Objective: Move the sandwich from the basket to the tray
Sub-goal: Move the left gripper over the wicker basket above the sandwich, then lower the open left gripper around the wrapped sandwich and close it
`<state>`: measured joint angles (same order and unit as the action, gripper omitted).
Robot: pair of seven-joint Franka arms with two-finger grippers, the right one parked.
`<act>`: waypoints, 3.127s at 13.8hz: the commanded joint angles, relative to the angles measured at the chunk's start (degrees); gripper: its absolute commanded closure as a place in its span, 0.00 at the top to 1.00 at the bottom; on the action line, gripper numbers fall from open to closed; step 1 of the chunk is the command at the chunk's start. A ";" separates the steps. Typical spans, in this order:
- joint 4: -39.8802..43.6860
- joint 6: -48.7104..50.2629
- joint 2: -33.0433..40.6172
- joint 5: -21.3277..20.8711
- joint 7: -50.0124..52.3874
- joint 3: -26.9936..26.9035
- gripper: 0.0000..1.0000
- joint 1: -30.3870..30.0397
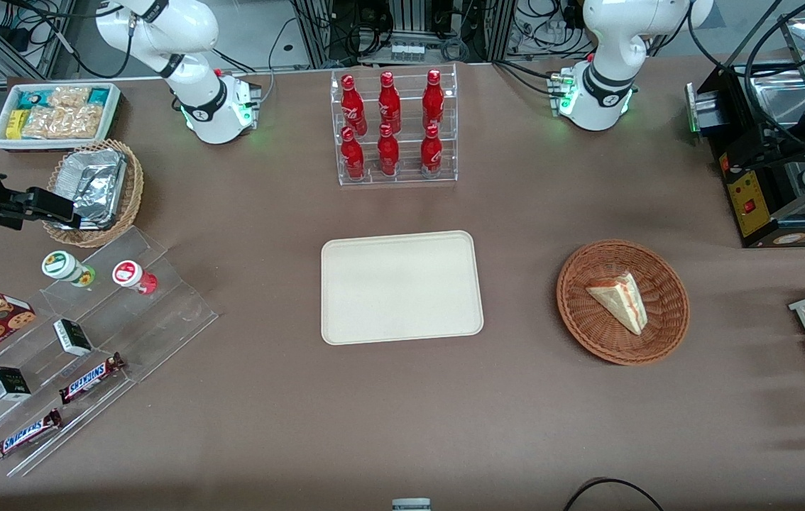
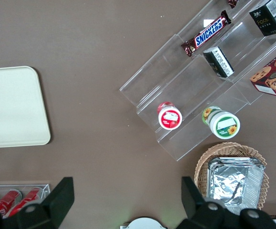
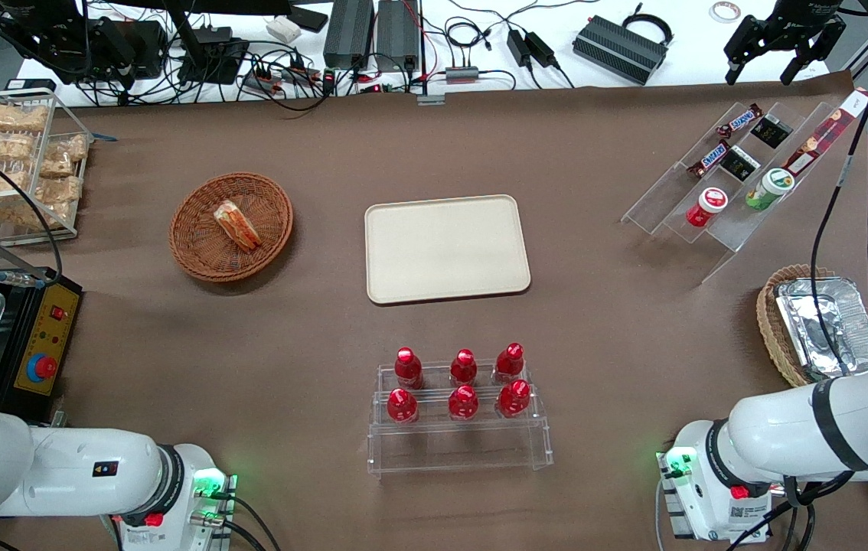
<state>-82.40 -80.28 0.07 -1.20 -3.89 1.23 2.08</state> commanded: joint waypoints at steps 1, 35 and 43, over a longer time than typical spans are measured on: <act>0.76 0.48 -0.42 0.22 -1.39 -1.48 1.00 -0.23; -44.34 -62.80 -13.16 0.67 52.93 1.14 1.00 0.56; -44.43 -66.32 -17.20 0.67 53.81 2.64 0.99 0.65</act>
<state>-126.37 -145.34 -16.92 -0.82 48.79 3.76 2.62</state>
